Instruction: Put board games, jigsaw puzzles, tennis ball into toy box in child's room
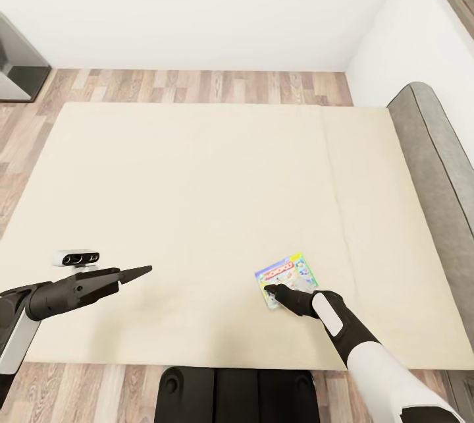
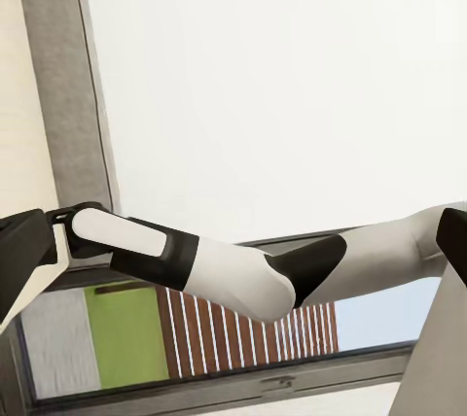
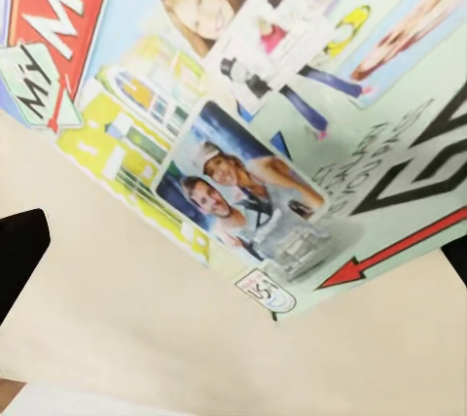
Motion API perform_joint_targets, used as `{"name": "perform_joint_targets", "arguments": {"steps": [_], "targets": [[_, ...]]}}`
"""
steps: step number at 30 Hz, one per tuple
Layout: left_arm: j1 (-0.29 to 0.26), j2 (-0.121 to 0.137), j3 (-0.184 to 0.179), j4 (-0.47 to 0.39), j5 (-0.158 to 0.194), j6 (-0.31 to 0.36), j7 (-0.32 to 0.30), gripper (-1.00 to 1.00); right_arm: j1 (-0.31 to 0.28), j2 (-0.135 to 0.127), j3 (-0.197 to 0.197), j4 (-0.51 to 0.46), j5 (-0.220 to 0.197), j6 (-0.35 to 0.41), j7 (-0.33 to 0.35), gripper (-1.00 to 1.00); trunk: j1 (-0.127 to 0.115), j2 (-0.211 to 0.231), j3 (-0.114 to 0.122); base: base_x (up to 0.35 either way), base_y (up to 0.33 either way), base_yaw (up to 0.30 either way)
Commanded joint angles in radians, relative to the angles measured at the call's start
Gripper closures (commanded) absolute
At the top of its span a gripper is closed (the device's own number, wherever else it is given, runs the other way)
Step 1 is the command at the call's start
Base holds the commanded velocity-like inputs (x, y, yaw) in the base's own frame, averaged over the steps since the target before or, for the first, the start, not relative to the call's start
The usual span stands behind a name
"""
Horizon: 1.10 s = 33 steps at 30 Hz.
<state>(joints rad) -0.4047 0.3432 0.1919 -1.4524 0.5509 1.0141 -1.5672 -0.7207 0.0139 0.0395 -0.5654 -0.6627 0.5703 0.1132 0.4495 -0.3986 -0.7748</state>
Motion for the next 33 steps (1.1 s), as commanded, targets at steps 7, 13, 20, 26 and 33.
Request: {"name": "perform_joint_targets", "arguments": {"steps": [7,13,20,26,33], "targets": [[0.000,0.000,0.000,0.000,0.000,0.011,-0.004,-1.00,0.000,0.000,0.000,-0.001,0.002,0.003,0.002,-1.00,0.001,-0.001,-0.001,0.000,0.103,0.000],[0.000,0.000,0.000,0.000,0.000,0.011,-0.004,-1.00,0.000,0.000,0.000,-0.001,0.002,0.003,0.002,-1.00,0.001,-0.001,-0.001,0.000,0.115,0.000],[0.000,0.000,0.000,0.000,0.000,0.011,-0.004,-1.00,0.000,0.000,0.000,-0.001,0.002,0.003,0.002,-1.00,0.001,-0.001,-0.001,0.000,0.084,0.000],[0.000,0.000,0.000,0.000,0.000,0.011,-0.004,-1.00,0.000,0.000,0.000,-0.001,0.002,0.005,0.002,-1.00,0.001,-0.001,-0.001,0.000,0.080,0.000],[0.000,0.000,0.000,0.000,0.000,0.011,-0.004,-1.00,0.000,0.000,0.002,-0.001,0.002,0.003,0.002,-1.00,0.001,-0.001,-0.001,0.000,0.001,0.000]]}}
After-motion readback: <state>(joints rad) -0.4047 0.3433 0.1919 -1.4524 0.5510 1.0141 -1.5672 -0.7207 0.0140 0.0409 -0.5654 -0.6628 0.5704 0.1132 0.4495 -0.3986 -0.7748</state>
